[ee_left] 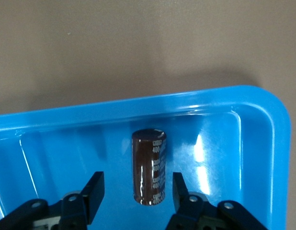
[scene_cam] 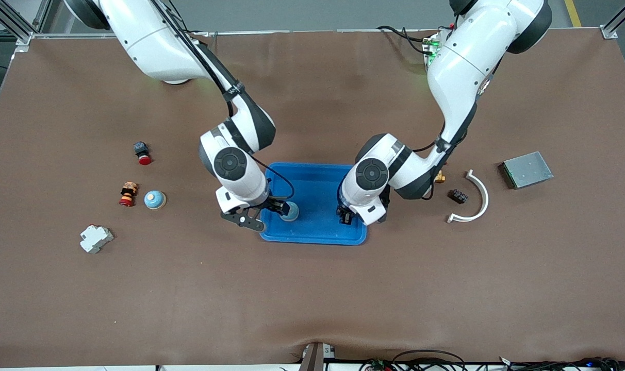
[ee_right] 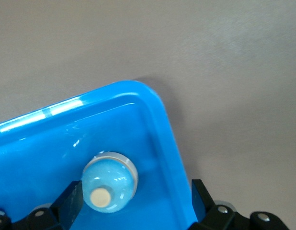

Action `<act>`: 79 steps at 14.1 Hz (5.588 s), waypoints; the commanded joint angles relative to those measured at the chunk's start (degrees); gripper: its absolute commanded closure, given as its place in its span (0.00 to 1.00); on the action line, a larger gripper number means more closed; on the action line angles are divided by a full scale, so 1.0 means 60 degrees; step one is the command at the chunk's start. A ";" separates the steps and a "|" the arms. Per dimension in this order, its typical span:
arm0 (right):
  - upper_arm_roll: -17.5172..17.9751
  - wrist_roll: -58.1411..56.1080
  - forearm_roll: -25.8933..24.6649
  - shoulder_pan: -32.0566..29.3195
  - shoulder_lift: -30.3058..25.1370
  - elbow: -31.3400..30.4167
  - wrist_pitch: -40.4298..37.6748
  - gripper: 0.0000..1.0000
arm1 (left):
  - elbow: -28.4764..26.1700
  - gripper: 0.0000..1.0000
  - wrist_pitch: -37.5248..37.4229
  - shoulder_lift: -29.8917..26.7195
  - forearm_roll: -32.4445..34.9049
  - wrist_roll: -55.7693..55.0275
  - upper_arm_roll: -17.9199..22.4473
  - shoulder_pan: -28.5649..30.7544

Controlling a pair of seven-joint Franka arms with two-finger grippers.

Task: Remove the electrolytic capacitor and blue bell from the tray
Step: 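Grasp the second capacitor with the left gripper while the right gripper grasps the bell, then lift the capacitor with the left gripper while the right gripper lifts the bell, then place the capacitor by the brass valve while the right gripper carries the bell, then withdraw the left gripper while the right gripper holds the bell above the table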

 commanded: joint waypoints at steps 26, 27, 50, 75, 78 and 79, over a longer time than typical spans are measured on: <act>-0.0442 0.2176 -0.0975 0.1050 0.1621 0.1934 -0.0553 1.00 | -0.0305 1.00 -0.3996 -0.2781 0.0831 0.2596 0.0126 0.1061; -0.0457 0.2045 -0.0960 0.0978 0.1504 0.1934 -0.0861 1.00 | -0.0845 1.00 -0.3997 -0.3001 0.0816 0.2845 0.0097 0.1412; -0.0340 -0.9277 -0.0169 -0.4427 -0.1163 -0.1844 -0.0162 1.00 | -0.3504 0.00 -0.1638 -0.2519 0.0098 0.3272 -0.0358 0.3217; -0.0340 -1.1668 -0.0169 -0.5659 -0.0445 -0.2402 0.2110 1.00 | 0.0688 0.00 -0.5474 -0.5741 -0.0063 1.2028 -0.0431 0.5458; -0.0340 -1.1668 -0.0169 -0.5674 -0.0372 -0.2387 0.2212 1.00 | 0.0600 0.00 -0.5798 -0.6327 -0.0543 1.3158 -0.0154 0.5371; -0.0340 -1.1668 -0.0169 -0.5674 -0.0358 -0.2387 0.2213 1.00 | 0.0571 0.00 -0.6002 -0.6531 -0.0807 1.3363 0.0253 0.5211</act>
